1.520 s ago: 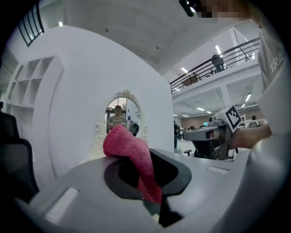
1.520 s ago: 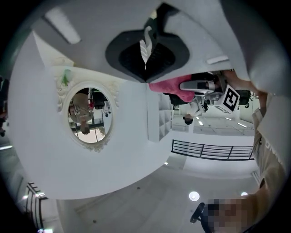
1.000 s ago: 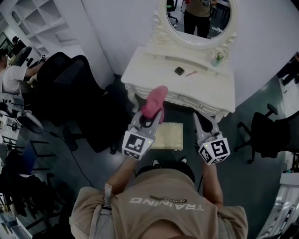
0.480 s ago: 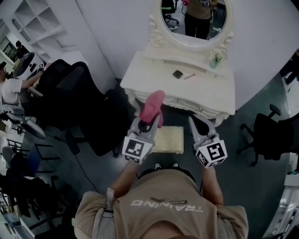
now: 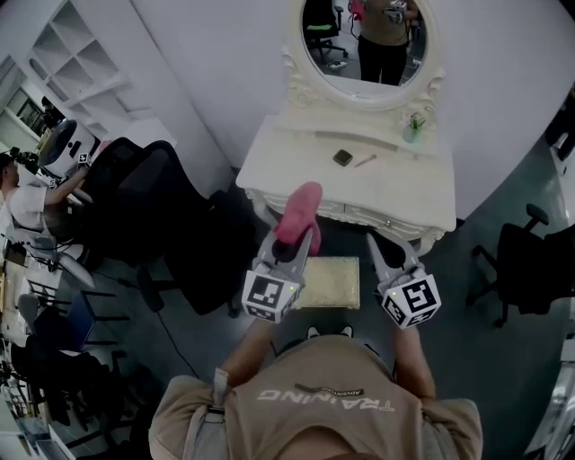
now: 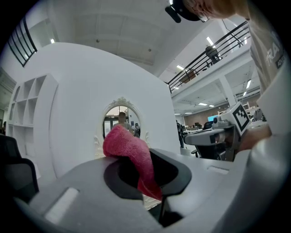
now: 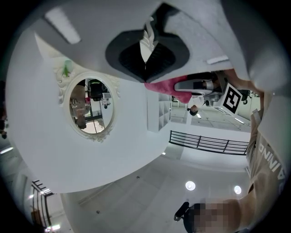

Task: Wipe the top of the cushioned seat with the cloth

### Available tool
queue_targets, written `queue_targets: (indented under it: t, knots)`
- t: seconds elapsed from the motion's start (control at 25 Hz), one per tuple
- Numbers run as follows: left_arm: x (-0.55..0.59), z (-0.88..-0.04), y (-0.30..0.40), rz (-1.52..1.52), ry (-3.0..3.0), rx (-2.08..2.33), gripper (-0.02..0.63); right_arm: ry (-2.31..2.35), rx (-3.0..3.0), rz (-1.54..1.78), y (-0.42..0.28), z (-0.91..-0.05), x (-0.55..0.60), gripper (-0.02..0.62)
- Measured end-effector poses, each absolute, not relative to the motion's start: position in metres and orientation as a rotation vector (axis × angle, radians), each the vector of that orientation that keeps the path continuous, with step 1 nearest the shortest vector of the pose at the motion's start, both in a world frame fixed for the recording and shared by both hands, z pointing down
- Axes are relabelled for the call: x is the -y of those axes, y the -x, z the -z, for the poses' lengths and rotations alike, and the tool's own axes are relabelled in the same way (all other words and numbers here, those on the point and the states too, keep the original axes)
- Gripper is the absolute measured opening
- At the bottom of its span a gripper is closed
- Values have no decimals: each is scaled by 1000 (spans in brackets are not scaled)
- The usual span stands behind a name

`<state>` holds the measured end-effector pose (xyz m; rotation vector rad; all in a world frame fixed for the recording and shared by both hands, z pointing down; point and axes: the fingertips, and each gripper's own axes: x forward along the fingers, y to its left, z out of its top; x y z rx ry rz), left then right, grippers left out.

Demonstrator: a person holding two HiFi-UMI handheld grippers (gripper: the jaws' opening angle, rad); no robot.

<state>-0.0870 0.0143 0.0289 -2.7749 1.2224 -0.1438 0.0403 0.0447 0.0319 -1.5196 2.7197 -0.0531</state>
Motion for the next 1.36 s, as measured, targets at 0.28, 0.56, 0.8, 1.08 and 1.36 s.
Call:
queue_targets:
  t: [0.28, 0.56, 0.8, 1.08, 1.36]
  knots:
    - [-22, -22, 75, 115, 2759, -1214, 41, 1472, -2726, 60, -47, -29, -47, 5]
    - [-36, -28, 84, 136, 2774, -1236, 41, 1456, -2755, 60, -36, -31, -53, 5]
    - [-42, -37, 92, 146, 2796, -1238, 41, 1452, -2750, 61, -30, -34, -56, 5]
    - [-43, -29, 96, 124, 2800, -1215, 41, 1434, -2766, 62, -22, -35, -54, 5]
    - [-35, -23, 100, 99, 2798, -1199, 41, 1424, -2789, 44, -14, -33, -45, 5]
